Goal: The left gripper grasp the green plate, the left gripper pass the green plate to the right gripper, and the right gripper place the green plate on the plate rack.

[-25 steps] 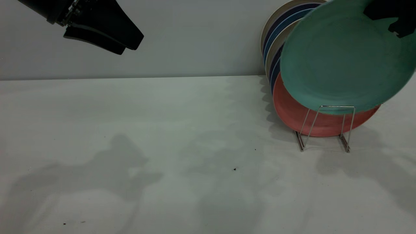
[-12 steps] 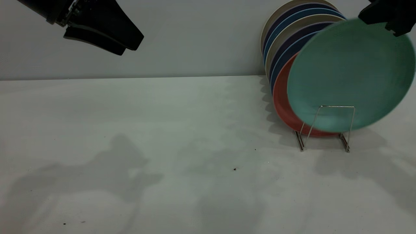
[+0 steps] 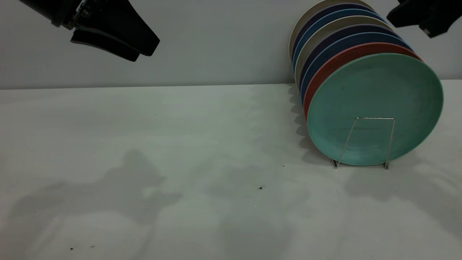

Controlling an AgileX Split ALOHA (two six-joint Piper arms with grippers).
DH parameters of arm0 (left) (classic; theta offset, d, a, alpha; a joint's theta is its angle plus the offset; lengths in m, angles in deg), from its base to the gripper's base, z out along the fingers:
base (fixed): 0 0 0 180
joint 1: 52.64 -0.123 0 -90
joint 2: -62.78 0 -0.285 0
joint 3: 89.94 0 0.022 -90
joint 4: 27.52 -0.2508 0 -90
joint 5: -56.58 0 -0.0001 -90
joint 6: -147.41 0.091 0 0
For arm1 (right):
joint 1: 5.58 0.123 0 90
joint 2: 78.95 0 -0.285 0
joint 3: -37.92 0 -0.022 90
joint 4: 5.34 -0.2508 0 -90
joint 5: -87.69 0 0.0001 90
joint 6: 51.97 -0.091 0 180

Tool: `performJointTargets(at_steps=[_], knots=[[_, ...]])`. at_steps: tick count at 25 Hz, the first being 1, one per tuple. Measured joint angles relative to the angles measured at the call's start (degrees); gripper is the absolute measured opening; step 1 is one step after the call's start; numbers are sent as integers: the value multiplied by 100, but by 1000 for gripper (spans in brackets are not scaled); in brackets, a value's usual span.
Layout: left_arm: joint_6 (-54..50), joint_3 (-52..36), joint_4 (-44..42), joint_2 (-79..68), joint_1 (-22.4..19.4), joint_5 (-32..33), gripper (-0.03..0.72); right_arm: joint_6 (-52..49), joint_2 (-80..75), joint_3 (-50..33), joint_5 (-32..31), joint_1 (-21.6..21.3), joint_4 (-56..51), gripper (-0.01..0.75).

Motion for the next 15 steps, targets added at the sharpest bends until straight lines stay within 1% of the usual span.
performJointTargets(at_steps=[2, 3, 6, 8, 9, 11, 13, 15], knots=[[0, 0, -10, 25, 0, 12, 589, -102, 171, 0, -17, 0, -372, 321], [-7, 0, -47, 82, 0, 12, 589, -353, 303, 0, -17, 0, -631, 321], [-260, -9, -299, 437, -8, 25, 589, -1561, 862, 0, -80, -6, -1112, 321], [-716, -9, -637, 797, -54, 100, 589, -2590, 1318, 0, -361, -15, -1011, 321], [-959, -9, -865, 1015, -94, 140, 589, -3038, 1568, 0, -564, -15, -798, 321], [-1610, -9, -1316, 1465, -139, 233, 589, -4219, 1965, 0, -1273, -15, -195, 321], [-2129, -13, -1788, 1858, -140, 357, 589, -5275, 2242, 0, -2193, -15, 371, 321], [-2546, -13, -2170, 2244, -140, 567, 589, -6218, 2368, 0, -3311, -15, 937, 321]])
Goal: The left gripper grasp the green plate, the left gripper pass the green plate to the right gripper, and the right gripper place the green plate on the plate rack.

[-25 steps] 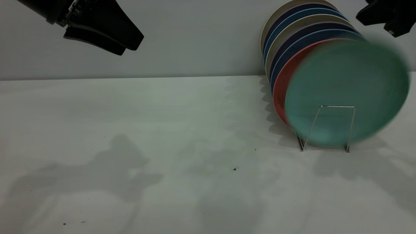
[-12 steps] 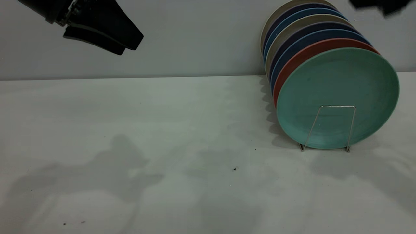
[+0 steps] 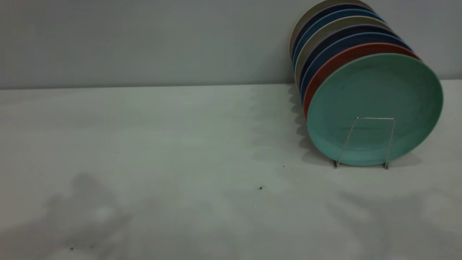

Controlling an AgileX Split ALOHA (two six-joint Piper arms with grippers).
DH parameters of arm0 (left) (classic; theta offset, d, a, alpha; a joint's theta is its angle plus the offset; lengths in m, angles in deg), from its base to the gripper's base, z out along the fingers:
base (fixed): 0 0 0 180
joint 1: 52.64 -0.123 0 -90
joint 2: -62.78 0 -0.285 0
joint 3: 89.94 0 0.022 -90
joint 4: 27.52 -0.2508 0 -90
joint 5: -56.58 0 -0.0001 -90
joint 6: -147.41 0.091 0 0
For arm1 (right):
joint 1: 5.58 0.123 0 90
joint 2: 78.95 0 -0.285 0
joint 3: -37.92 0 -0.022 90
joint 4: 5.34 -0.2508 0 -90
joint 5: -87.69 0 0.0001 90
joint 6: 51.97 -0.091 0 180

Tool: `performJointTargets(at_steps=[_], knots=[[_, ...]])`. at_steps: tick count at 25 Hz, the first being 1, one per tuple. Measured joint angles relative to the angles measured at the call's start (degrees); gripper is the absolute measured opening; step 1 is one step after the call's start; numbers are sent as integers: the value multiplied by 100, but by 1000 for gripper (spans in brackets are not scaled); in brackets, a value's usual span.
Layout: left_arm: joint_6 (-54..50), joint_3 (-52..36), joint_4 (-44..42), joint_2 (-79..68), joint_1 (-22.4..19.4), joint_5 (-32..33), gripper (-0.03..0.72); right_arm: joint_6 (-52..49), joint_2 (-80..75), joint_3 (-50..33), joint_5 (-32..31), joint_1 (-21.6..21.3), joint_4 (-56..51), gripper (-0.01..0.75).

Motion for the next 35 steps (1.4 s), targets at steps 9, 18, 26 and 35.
performJointTargets(at_steps=[9, 18, 26, 35], knots=[[-1004, -14, -1126, 1234, 0, 1088, 589, -3324, 996, 0, -2195, 0, 3526, 321], [-2305, -810, -2172, 2259, 0, 1092, 589, -5185, 3193, -1253, -2286, 0, 6093, 338], [-2581, -2693, -2324, 3572, 0, 1056, 589, -5320, 4950, -2557, -2024, 0, 6299, 461], [-2813, -4052, -2555, 4939, 0, 687, 589, -5463, 5238, -2982, -1649, 312, 6308, 457]])
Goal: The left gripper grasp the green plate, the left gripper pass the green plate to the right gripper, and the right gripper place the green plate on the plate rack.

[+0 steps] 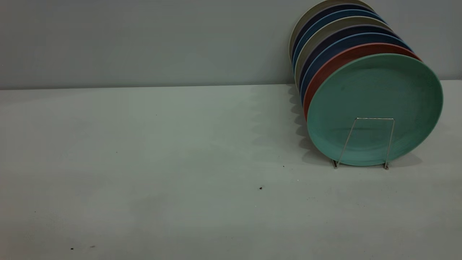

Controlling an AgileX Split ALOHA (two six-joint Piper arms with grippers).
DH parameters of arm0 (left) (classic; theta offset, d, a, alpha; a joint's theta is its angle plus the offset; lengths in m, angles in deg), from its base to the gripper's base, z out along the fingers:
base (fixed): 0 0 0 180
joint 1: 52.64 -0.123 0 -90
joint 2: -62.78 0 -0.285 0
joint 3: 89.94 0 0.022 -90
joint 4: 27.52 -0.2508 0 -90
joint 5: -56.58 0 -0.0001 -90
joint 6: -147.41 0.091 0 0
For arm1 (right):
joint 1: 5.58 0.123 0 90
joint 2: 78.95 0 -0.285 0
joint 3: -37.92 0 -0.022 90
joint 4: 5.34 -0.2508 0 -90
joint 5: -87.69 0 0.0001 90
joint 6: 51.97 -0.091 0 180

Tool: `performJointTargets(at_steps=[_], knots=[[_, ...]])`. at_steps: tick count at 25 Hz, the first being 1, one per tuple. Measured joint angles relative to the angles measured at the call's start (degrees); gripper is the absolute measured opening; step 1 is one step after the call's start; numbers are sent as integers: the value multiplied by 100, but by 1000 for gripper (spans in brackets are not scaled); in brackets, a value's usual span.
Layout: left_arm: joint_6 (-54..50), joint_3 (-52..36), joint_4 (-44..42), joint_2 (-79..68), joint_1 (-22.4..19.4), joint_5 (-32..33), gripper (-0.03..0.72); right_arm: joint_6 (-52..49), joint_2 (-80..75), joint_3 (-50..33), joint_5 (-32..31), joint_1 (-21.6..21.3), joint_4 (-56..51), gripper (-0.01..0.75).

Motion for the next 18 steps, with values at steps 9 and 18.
performJointTargets(at_steps=[9, 18], knots=[[-43, -154, -254, 584, 0, 40, 589, -12, 0, 0, 17, 92, -22, 396], [-43, -154, -254, 889, 0, 51, 589, -12, 25, 0, 17, 92, -34, 331]])
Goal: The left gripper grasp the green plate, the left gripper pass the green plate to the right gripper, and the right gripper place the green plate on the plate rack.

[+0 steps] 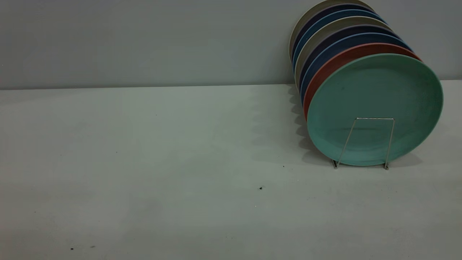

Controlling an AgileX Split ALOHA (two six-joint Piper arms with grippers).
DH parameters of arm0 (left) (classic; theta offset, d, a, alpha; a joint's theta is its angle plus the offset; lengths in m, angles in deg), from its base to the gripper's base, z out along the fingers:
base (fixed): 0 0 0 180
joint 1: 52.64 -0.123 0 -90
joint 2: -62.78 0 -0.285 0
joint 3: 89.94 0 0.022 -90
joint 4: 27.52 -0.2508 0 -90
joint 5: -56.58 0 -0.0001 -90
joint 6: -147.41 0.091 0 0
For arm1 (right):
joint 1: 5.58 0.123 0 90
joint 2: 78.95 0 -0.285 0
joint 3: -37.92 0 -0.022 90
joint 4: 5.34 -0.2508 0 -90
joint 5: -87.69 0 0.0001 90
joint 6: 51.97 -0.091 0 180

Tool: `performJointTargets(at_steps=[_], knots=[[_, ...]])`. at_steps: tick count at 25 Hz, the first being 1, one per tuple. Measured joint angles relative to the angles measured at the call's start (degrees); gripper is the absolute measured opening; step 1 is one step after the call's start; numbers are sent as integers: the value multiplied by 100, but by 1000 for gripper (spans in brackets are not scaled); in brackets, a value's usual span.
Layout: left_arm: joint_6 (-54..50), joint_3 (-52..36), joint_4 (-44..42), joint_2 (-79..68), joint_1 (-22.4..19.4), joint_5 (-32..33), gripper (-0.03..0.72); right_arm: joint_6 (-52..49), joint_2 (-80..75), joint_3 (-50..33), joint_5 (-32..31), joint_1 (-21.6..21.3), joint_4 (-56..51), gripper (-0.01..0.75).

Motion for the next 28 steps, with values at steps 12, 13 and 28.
performJointTargets(at_steps=[12, 13, 28], knots=[[5, 0, 0, 970, -423, 24, 589, -5, 1789, 0, -64, -505, -5, 238], [5, 0, 0, 1145, -435, 30, 589, -5, 1793, 0, -61, -526, -5, 236], [5, 0, 0, 2259, -437, 165, 589, -5, 1793, 0, -61, -531, -5, 237]])
